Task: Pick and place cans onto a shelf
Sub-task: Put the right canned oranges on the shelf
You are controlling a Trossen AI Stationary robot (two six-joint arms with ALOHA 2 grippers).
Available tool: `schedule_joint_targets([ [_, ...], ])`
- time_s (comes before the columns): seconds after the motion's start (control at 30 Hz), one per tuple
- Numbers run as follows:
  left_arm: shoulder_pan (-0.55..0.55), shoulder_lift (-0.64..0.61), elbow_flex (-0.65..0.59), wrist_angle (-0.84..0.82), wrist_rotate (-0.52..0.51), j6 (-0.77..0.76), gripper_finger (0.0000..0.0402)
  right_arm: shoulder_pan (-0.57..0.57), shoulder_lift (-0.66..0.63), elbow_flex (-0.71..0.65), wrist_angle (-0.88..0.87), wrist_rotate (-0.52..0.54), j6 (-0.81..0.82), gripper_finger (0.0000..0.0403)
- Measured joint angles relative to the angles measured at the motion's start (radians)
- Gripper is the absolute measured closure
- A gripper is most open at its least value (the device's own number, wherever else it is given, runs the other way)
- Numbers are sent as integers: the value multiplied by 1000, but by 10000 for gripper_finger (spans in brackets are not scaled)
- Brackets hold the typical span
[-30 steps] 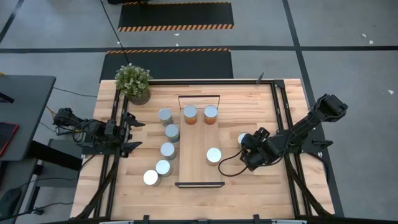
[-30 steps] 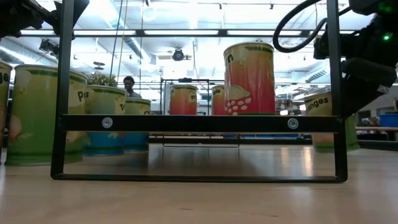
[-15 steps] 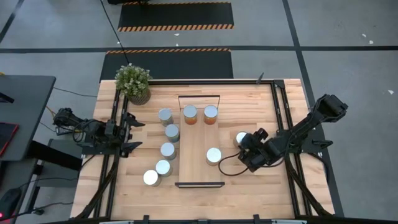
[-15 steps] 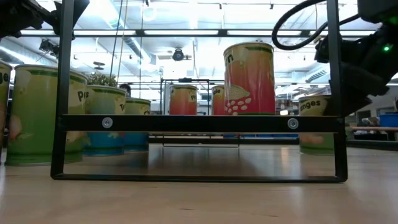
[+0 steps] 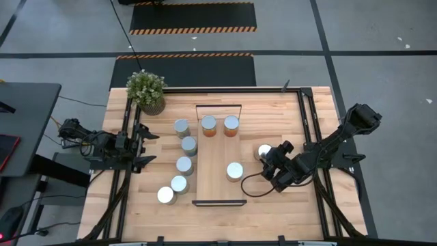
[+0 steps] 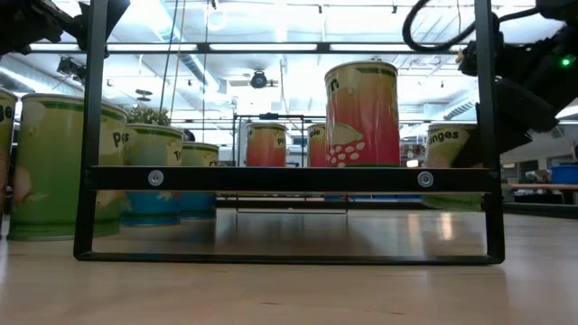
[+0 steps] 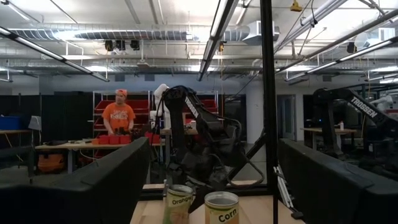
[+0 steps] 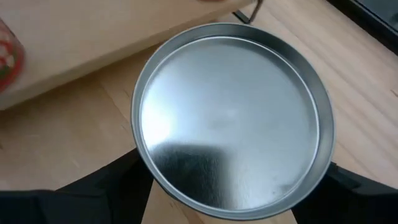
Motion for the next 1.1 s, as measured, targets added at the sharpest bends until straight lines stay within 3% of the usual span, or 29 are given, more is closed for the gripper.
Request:
schedule_joint_targets([
  [0.43, 0, 0, 0, 0, 0, 0, 44, -101, -23, 230, -22, 19, -345, 91],
  [0.73, 0, 0, 0, 0, 0, 2, 44, -233, -23, 305, 75, -174, -628, 89],
  [0.93, 0, 0, 0, 0, 0, 1, 44, -375, -22, 306, 191, -364, -821, 88],
  [1.1, 0, 0, 0, 0, 0, 1, 44, -464, -22, 306, 259, -473, -872, 88],
])
